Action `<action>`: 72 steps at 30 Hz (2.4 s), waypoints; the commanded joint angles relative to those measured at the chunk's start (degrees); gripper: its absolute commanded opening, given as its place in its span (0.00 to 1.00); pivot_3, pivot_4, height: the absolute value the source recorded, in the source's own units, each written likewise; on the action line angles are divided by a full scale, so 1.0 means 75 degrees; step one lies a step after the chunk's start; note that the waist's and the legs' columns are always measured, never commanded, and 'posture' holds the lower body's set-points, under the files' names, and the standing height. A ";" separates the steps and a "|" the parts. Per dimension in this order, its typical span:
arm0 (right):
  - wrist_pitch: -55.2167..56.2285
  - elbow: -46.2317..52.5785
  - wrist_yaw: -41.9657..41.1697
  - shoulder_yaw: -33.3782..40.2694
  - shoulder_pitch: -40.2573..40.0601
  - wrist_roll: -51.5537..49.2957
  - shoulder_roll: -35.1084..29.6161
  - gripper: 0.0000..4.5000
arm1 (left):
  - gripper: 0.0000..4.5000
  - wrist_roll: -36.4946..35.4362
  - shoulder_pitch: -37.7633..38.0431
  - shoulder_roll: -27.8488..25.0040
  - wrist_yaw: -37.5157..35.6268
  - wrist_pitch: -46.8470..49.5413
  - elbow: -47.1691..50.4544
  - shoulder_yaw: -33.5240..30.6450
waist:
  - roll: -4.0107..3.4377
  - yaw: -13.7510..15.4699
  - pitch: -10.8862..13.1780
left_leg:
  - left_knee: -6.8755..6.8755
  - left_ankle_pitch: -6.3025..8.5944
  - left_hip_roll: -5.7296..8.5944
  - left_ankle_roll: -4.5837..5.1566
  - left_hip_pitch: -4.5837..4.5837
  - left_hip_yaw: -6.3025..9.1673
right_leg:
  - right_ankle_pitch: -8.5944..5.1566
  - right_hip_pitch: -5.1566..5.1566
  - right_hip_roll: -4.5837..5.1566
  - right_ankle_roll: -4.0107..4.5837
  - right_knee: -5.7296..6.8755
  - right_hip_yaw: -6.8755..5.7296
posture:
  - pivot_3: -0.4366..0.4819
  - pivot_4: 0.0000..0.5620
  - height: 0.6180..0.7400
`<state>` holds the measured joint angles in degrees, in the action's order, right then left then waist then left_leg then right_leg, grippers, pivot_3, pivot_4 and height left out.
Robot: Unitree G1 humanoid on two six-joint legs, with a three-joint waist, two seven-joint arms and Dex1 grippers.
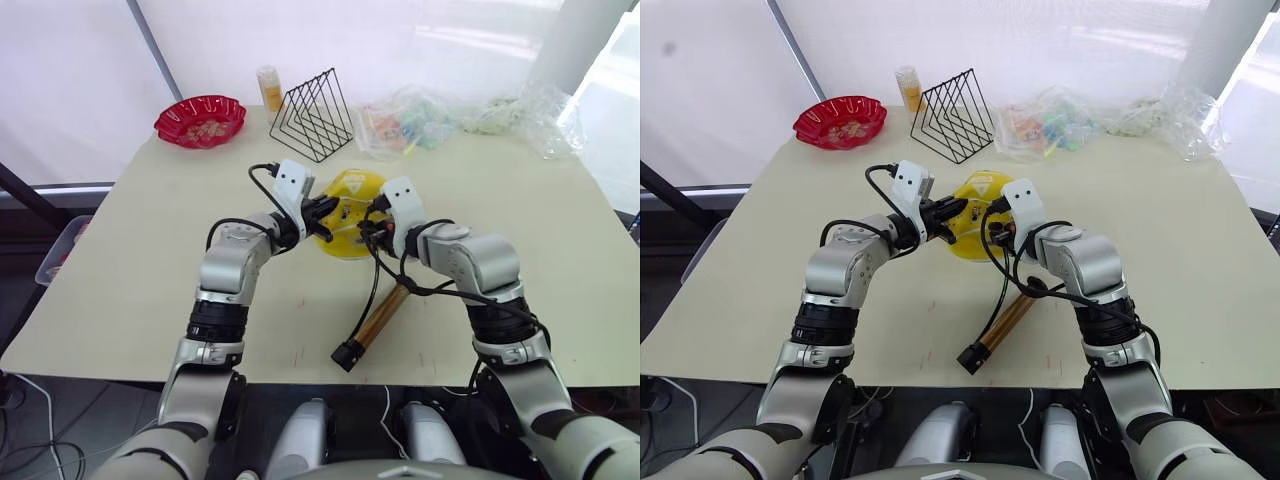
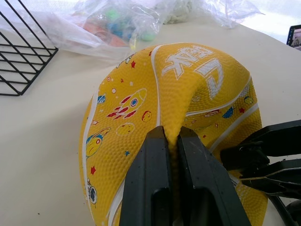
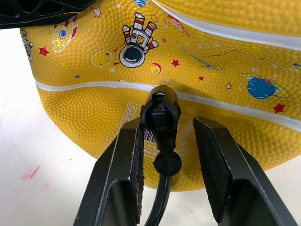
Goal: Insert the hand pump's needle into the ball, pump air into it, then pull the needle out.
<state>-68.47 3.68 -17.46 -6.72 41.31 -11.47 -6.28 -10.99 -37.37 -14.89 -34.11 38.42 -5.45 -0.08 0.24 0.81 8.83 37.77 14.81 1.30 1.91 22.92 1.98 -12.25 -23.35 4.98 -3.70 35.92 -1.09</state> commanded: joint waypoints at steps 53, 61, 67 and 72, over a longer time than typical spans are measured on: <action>0.1338 -0.0774 -0.1870 -0.3179 0.1529 0.1066 -0.1634 0.08 | 0.00 -0.0080 0.0258 0.0097 -0.0140 0.0280 -0.0312 0.0511 | 0.0001 -0.0038 -0.0002 | 0.0025 -0.0001 0.0000 0.0000 -0.0014 -0.0005 | 0.0001 0.0014 -0.0003 -0.0001 0.0013 0.0006 | 0.48 0.27 0.97; 0.1324 -0.1869 -0.2432 -0.3783 0.2183 0.1495 -0.1385 0.08 | 0.00 -0.0146 0.0308 0.0160 -0.0144 0.0373 -0.0255 0.0550 | 0.0004 -0.0079 -0.0006 | 0.0046 0.0007 -0.0004 0.0012 -0.0035 0.0005 | 0.0001 0.0031 -0.0007 0.0000 0.0028 -0.0001 | 0.48 0.27 0.97; 0.1597 -0.2795 -0.2828 -0.4087 0.2426 0.1803 -0.1075 0.08 | 0.00 -0.0162 0.0302 0.0165 -0.0104 0.0386 -0.0267 0.0526 | 0.0005 -0.0161 -0.0009 | 0.0069 0.0009 -0.0004 0.0015 -0.0044 0.0004 | 0.0001 0.0034 -0.0006 0.0000 0.0055 0.0002 | 0.48 0.27 0.97; 0.1913 -0.3546 -0.2910 -0.4008 0.2534 0.2073 -0.0721 0.08 | 0.00 -0.0177 0.0317 0.0161 -0.0072 0.0427 -0.0238 0.0491 | 0.0010 -0.0220 -0.0015 | 0.0058 0.0012 -0.0004 0.0017 -0.0122 0.0003 | -0.0002 0.0102 -0.0006 0.0000 0.0058 0.0005 | 0.48 0.27 0.97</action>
<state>-55.07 -20.05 -39.00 -35.36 61.17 3.68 -12.99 -10.98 -36.76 -15.43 -32.84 39.03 -6.06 -0.47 0.32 -0.84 8.72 38.19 14.90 1.27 2.04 21.97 2.00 -12.26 -22.57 4.92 -3.70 36.37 -1.02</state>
